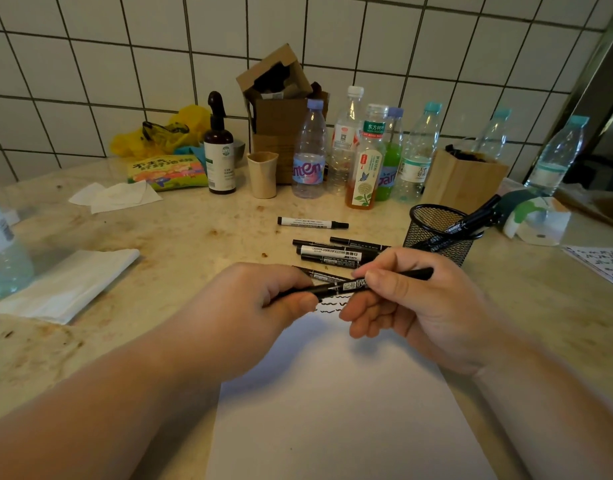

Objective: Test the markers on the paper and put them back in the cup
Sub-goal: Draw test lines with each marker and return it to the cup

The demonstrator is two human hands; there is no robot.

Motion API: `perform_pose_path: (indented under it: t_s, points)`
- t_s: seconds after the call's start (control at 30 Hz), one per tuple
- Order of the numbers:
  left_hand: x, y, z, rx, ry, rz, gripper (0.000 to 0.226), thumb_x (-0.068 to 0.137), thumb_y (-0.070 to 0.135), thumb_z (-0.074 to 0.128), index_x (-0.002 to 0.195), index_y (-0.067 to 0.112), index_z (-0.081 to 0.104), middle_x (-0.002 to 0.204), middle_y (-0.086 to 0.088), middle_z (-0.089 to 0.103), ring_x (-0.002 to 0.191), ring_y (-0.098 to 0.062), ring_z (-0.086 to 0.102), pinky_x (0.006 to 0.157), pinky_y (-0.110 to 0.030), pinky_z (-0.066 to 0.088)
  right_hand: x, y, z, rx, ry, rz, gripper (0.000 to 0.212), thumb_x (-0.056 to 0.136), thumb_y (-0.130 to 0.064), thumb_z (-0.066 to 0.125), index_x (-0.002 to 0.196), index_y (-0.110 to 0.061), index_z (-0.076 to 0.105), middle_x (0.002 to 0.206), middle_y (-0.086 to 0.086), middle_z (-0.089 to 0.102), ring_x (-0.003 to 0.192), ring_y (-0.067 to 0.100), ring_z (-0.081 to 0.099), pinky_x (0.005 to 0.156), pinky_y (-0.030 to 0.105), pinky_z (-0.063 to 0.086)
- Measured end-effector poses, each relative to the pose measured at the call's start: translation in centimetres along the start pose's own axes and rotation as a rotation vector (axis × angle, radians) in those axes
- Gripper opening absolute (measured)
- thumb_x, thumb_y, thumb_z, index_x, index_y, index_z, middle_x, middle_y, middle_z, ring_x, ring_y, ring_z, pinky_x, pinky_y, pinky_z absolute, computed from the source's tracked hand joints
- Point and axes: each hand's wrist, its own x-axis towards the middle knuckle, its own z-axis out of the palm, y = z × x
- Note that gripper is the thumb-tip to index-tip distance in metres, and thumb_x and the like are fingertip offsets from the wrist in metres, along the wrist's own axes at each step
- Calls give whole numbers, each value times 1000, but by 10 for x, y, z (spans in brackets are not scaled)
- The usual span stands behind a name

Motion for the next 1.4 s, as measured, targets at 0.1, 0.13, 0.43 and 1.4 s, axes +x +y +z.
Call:
perform_pose_path:
  t_s: [0.1, 0.13, 0.43, 1.4]
  points:
    - [3, -2, 3, -69, -84, -61, 14, 93, 35, 57, 85, 31, 67, 56, 8, 57, 45, -5, 45, 48, -24, 41, 2, 2, -2, -4, -8, -21, 12, 80, -21, 72, 86, -10, 73, 73, 26, 72, 55, 31, 68, 53, 32, 56]
    - [5, -1, 4, -81, -86, -62, 13, 93, 40, 55, 88, 33, 65, 57, 6, 59, 44, -8, 49, 50, -30, 45, 3, 2, -2, -5, 28, -57, 10, 79, -22, 73, 82, -13, 73, 69, 24, 71, 51, 28, 65, 50, 30, 54]
    - [5, -12, -7, 64, 75, -161, 27, 90, 58, 47, 96, 38, 62, 70, 7, 66, 51, -5, 55, 53, -27, 48, 3, -6, -27, -539, 888, -457, 14, 103, -31, 52, 107, -20, 59, 73, 1, 61, 55, 8, 57, 60, 33, 51]
    - [7, -19, -3, 267, 0, -181, 18, 93, 48, 52, 87, 38, 65, 69, 13, 66, 58, -3, 60, 51, -19, 47, 32, 32, -17, -1334, 298, -65, 25, 92, -20, 68, 115, -29, 70, 108, -11, 61, 104, 9, 56, 92, 26, 47]
